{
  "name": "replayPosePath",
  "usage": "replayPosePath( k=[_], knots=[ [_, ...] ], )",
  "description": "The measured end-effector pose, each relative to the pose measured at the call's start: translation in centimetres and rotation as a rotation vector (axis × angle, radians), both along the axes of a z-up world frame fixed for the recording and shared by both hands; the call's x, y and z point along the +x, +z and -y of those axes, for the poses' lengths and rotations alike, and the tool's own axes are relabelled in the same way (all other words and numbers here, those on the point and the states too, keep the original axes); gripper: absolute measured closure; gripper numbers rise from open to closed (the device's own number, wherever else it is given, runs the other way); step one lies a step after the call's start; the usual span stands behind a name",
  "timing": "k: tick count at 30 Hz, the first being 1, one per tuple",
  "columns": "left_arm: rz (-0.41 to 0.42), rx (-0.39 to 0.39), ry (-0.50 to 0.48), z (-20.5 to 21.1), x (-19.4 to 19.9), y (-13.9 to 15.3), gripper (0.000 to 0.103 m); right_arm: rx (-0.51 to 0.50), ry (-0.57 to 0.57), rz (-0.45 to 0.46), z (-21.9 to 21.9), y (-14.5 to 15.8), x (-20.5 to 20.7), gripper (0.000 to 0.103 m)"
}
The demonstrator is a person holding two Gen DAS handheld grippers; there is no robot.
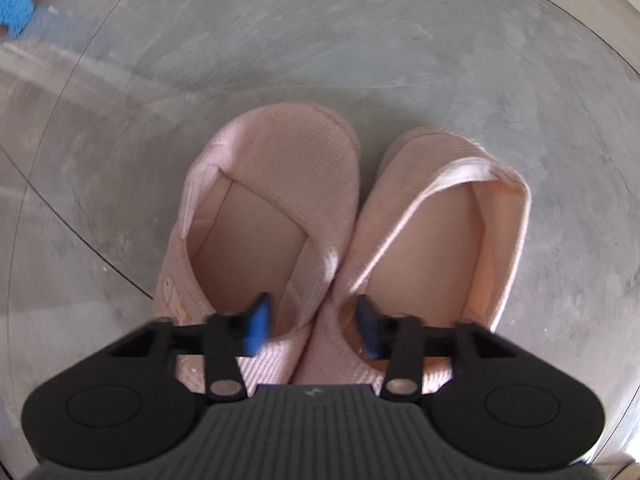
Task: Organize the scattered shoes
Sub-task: 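Lower the right tool between the pink slippers and close on both, then lift the pink slippers with the right tool and carry them to the rack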
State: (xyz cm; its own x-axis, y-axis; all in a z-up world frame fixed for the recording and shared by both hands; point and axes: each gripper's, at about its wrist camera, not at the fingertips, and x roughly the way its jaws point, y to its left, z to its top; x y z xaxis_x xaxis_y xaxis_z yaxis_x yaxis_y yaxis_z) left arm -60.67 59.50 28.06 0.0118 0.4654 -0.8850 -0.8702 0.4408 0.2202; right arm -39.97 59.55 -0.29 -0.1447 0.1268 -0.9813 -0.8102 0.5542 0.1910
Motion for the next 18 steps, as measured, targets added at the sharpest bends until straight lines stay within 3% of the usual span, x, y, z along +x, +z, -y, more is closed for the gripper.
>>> replayPosePath(
  k=[2,6,11,18],
  knots=[
    [0.0,0.005,-0.014,0.2,0.5,0.0,0.001,0.016,0.049,0.015,0.2,0.3,-0.3,0.088],
    [-0.003,0.011,-0.049,0.8,1.8,0.1,0.001,0.032,0.077,0.013,1.7,1.3,-0.2,0.09],
    [-0.005,0.023,-0.116,2.6,4.4,0.6,0.001,0.043,0.026,-0.021,7.2,3.5,1.5,0.09],
    [0.035,0.044,-0.242,6.4,10.3,3.3,0.001,0.081,-0.132,-0.034,16.9,9.8,6.1,0.091]
  ],
)
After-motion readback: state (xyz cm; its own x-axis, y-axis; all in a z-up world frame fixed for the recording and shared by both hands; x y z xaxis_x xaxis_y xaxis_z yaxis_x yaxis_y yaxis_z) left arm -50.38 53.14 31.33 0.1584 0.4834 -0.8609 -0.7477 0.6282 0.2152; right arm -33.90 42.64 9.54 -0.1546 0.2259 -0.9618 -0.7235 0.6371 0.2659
